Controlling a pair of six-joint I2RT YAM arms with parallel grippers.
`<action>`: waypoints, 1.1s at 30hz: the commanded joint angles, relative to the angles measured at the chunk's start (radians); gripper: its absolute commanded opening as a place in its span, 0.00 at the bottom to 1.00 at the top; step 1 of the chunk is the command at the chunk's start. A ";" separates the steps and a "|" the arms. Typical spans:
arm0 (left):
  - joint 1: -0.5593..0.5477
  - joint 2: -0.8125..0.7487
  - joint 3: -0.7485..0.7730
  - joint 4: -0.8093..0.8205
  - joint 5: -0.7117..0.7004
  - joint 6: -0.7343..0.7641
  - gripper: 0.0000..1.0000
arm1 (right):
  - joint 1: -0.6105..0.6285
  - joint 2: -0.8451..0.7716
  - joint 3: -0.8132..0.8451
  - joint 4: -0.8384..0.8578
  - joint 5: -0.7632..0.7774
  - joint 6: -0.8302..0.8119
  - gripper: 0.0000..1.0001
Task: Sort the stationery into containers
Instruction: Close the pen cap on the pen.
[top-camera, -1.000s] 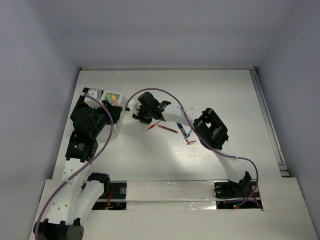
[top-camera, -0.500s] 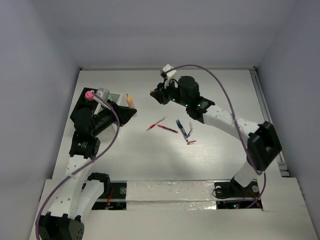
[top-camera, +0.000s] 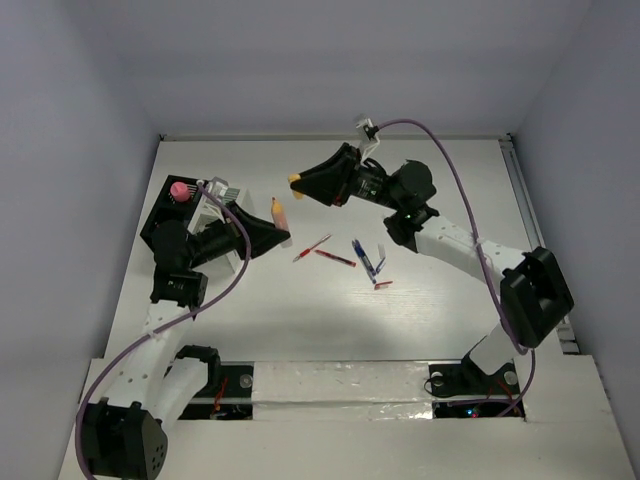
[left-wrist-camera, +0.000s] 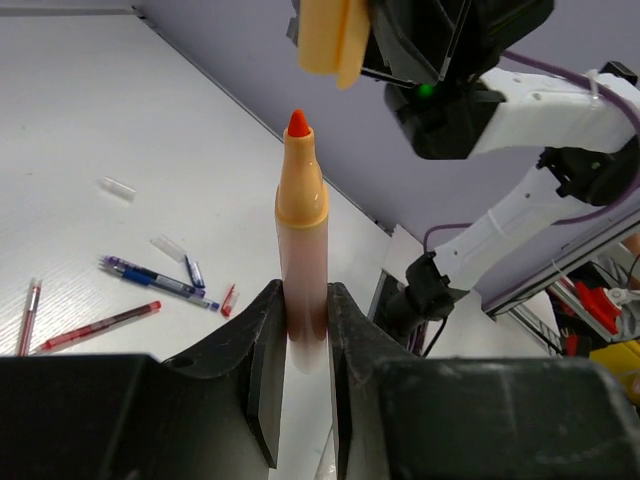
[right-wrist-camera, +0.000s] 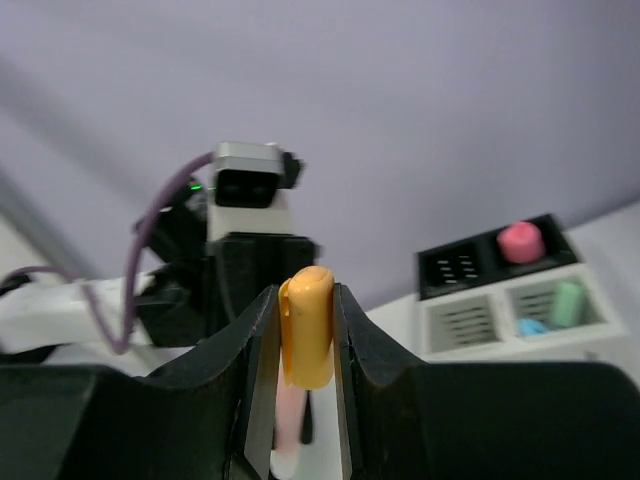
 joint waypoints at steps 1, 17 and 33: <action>-0.011 0.004 -0.002 0.117 0.065 -0.035 0.00 | 0.003 0.047 0.040 0.322 -0.143 0.256 0.00; -0.039 0.016 0.010 0.064 0.062 0.002 0.00 | 0.021 0.234 0.228 0.540 -0.209 0.487 0.00; -0.048 0.004 0.014 0.067 0.061 0.005 0.00 | 0.049 0.334 0.277 0.603 -0.215 0.552 0.00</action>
